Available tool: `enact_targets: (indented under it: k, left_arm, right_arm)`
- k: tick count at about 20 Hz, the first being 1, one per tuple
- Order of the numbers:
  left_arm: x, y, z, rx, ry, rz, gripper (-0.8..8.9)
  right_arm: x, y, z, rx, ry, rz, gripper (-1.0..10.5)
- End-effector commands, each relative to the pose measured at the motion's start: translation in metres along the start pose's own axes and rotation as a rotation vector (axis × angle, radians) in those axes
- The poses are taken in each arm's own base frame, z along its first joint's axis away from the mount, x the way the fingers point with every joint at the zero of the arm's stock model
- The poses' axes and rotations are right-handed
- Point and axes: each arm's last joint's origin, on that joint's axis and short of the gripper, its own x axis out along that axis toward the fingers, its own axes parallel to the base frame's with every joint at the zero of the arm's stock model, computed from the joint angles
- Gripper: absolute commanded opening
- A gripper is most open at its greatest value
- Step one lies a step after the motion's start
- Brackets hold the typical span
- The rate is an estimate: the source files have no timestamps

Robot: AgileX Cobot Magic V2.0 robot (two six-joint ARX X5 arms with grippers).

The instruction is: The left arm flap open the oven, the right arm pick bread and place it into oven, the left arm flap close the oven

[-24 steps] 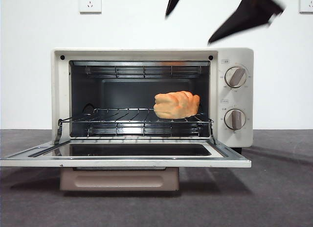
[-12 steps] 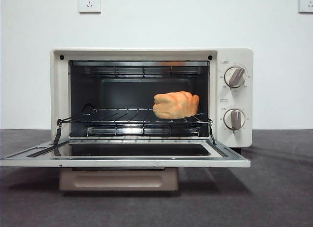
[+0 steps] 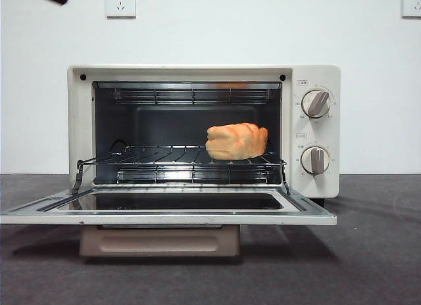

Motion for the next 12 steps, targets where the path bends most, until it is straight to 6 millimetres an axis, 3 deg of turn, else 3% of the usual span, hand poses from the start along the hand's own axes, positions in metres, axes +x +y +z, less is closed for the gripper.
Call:
enact_targets:
  k: [1, 6, 12]
  left_arm:
    - [0.008, 0.020, -0.007, -0.105, 0.034, -0.016, 0.12]
    - [0.033, 0.068, -0.047, -0.303, 0.136, 0.097, 0.12]
    - [0.054, 0.103, -0.100, -0.509, 0.110, 0.161, 0.12]
  right_arm:
    - [-0.003, 0.001, 0.003, -0.009, -0.012, 0.017, 4.3]
    - [-0.003, 0.001, 0.003, -0.046, -0.016, 0.018, 4.3]
    - [-0.003, 0.002, 0.004, -0.057, -0.021, 0.022, 4.3]
